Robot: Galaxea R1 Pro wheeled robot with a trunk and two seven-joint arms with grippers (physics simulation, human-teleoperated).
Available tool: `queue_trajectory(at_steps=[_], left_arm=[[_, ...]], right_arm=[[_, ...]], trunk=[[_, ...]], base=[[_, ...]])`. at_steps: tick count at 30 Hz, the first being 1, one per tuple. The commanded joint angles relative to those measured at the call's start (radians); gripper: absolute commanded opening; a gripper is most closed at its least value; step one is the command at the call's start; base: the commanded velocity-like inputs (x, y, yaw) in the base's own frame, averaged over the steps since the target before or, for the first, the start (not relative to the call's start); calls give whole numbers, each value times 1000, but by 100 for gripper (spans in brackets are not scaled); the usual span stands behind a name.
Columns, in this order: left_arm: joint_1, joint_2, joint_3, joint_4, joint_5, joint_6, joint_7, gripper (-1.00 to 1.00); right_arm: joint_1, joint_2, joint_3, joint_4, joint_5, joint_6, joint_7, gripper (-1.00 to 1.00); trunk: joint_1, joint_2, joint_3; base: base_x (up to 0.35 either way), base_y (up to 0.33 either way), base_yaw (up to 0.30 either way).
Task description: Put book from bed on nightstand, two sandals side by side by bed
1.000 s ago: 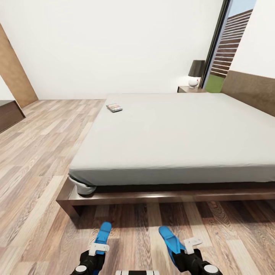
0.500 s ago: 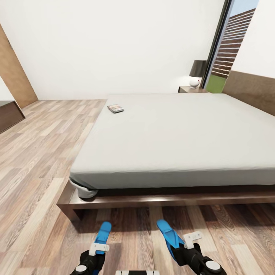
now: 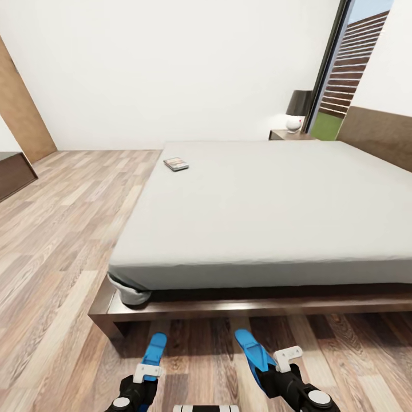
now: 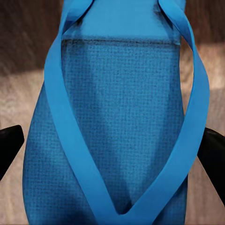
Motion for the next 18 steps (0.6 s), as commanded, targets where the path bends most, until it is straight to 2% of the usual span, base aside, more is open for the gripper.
queue_trajectory(at_steps=[1,12,18], left_arm=[[-1,0,-9,1,9,-4,6,-100],[0,0,-9,1,9,-4,6,-100],[-1,0,-9,1,9,-3,6,-100]], right_arm=[[0,0,-1,-2,11,4,7,-100],[0,0,-1,-2,11,4,7,-100],[0,0,0,-2,11,4,7,-100]], trunk=[[0,0,-1],[0,0,-1],[0,0,-1]], base=[[25,22,0],[3,6,0],[-133,0,0]])
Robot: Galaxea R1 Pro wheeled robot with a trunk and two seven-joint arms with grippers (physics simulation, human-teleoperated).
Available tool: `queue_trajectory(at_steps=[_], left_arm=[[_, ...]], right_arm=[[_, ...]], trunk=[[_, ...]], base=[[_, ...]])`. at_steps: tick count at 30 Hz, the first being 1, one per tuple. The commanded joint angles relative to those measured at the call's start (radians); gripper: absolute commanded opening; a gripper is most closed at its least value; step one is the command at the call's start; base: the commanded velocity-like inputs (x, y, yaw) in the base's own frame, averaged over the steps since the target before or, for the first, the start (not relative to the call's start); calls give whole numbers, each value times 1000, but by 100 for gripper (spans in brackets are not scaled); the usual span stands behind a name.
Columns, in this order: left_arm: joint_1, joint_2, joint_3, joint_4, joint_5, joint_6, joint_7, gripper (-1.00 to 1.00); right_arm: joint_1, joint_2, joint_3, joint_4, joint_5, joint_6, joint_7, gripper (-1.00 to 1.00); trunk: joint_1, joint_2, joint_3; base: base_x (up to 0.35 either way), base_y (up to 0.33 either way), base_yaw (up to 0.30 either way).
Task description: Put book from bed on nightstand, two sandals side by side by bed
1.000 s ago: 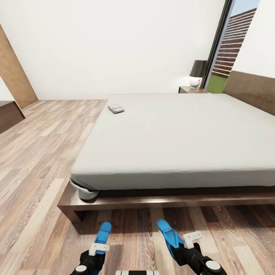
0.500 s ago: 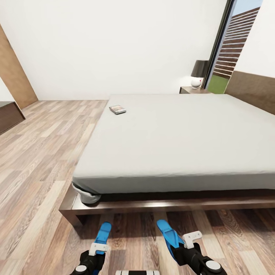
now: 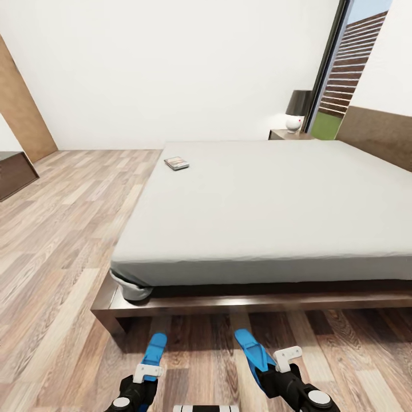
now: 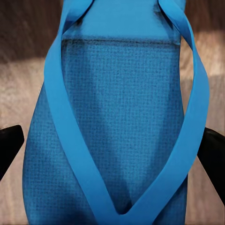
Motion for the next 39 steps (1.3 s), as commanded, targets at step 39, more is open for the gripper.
queue_trajectory(at_steps=[39], left_arm=[[-1,0,-9,0,9,-6,6,-100]], right_arm=[[0,0,0,-2,11,4,7,-100]], trunk=[[0,0,-1]], base=[[22,29,0]])
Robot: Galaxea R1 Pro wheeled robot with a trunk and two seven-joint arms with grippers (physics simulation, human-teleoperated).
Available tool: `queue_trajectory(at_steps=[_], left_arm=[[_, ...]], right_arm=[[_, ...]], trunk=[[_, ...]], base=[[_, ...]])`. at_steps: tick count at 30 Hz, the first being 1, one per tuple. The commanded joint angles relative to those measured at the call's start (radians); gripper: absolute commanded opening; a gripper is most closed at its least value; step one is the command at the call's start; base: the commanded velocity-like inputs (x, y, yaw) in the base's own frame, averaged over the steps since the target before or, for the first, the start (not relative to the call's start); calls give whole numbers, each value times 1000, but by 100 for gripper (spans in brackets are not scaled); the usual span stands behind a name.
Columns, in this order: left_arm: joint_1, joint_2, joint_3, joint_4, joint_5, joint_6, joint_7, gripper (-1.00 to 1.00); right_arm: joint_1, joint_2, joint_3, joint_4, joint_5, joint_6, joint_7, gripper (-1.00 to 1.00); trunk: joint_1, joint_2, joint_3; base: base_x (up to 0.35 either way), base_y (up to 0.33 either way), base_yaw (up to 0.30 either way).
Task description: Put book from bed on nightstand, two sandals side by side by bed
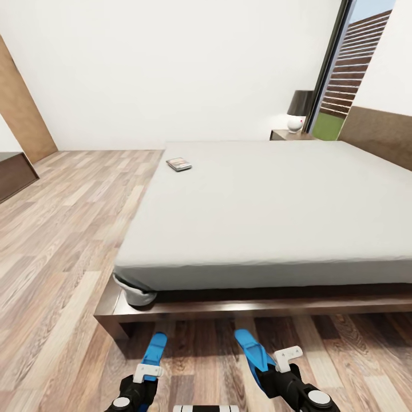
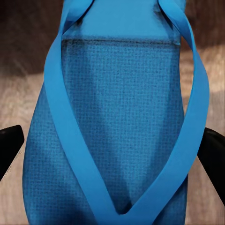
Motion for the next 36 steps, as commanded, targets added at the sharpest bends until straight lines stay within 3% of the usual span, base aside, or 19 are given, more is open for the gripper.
queue_trajectory(at_steps=[1,19,28,36], left_arm=[[-1,0,-9,1,9,-4,6,-100],[-1,0,-9,0,9,-4,6,-100],[-1,0,-9,1,9,-4,6,-100],[-1,0,-9,0,9,-7,6,-100]], right_arm=[[0,0,-1,-2,11,4,7,-100],[0,0,-2,-2,11,4,8,-100],[0,0,-2,-2,11,4,12,-100],[0,0,-2,-1,11,4,15,-100]], trunk=[[0,0,-1],[0,0,-1],[4,-2,-36],[4,-2,-36]], base=[[4,68,0],[1,11,0],[0,0,0],[0,0,0]])
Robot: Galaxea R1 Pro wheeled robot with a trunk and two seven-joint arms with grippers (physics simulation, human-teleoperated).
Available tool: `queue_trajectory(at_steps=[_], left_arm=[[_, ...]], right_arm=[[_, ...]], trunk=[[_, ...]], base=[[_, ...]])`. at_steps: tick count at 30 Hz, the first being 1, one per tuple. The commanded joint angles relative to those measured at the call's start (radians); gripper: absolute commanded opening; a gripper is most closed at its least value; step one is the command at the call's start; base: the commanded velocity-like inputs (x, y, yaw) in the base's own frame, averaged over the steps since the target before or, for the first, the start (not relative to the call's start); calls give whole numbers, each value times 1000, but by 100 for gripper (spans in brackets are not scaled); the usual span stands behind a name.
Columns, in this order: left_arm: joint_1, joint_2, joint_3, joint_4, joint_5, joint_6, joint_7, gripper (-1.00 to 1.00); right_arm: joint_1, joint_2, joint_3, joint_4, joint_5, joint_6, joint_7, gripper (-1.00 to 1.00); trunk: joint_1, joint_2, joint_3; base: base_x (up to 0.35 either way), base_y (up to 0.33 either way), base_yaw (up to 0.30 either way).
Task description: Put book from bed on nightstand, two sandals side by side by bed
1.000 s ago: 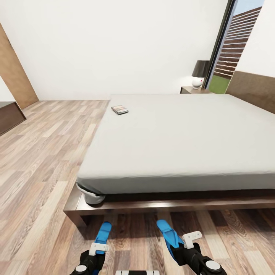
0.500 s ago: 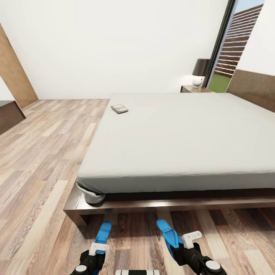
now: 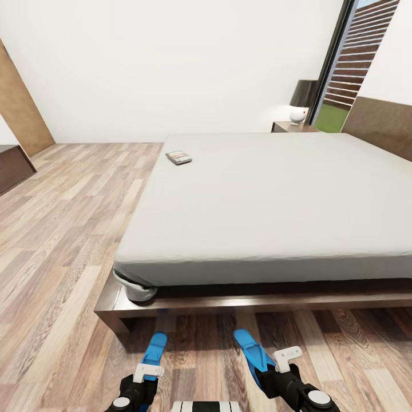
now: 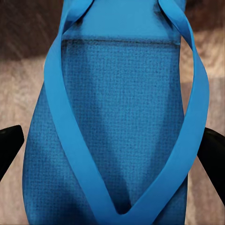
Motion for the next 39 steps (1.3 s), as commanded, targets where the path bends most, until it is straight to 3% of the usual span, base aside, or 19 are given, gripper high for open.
queue_trajectory(at_steps=[1,16,21,26,29,34,39], left_arm=[[-1,0,-9,1,9,-6,6,-100],[-1,1,-8,0,9,-11,6,-100],[-4,20,-9,-6,7,-12,5,-100],[-36,32,-11,-8,6,-13,5,-100],[-60,34,-11,-8,6,-13,2,-100],[-74,35,-11,-11,6,-13,0,-100],[-78,35,-12,-18,4,-14,0,-100]], right_arm=[[0,0,-1,-2,11,4,8,-100],[1,-1,-4,-10,11,3,33,-100],[1,-3,-7,-27,12,3,73,-100],[8,-4,-59,-39,12,3,113,-100],[16,-4,-75,-44,13,3,140,-100],[20,-4,-84,-46,15,3,155,-100],[21,-4,-87,-48,15,3,160,-100]], trunk=[[0,0,-1],[6,-3,-51],[7,-4,-63],[9,-5,-82],[9,-5,-82],[9,-5,-82],[12,-6,-101]], base=[[0,0,0],[0,0,0],[0,0,0],[0,0,0],[0,0,0],[0,0,0],[0,0,0]])
